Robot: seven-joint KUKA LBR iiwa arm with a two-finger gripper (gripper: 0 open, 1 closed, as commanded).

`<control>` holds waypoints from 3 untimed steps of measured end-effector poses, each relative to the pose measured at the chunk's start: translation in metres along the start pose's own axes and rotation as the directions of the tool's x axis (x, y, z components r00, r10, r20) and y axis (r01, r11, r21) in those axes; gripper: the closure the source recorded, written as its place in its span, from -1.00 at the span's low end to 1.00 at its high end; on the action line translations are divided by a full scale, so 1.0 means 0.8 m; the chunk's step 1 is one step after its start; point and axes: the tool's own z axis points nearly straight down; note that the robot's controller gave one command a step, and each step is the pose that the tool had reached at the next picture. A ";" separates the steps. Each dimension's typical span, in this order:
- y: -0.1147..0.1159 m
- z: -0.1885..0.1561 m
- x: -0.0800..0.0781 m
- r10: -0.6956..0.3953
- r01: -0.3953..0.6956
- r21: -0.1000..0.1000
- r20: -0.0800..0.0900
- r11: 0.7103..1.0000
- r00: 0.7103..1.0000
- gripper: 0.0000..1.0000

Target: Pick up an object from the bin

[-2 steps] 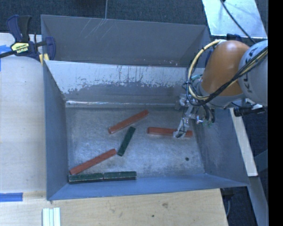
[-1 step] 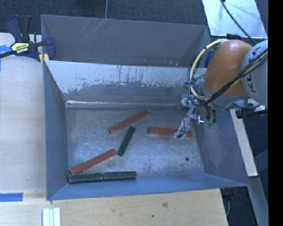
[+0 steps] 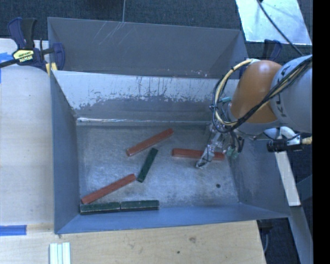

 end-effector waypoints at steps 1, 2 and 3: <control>0.000 -0.001 -0.001 -0.002 0.002 0.000 0.002 1.000 1.000 -1.00; 0.000 -0.003 -0.002 -0.003 0.003 -0.001 0.005 1.000 1.000 1.00; 0.000 -0.080 -0.005 -0.006 0.006 -0.003 0.011 1.000 1.000 1.00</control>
Offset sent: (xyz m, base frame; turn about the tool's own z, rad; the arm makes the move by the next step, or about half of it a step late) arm 0.0000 0.0000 0.0000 0.0000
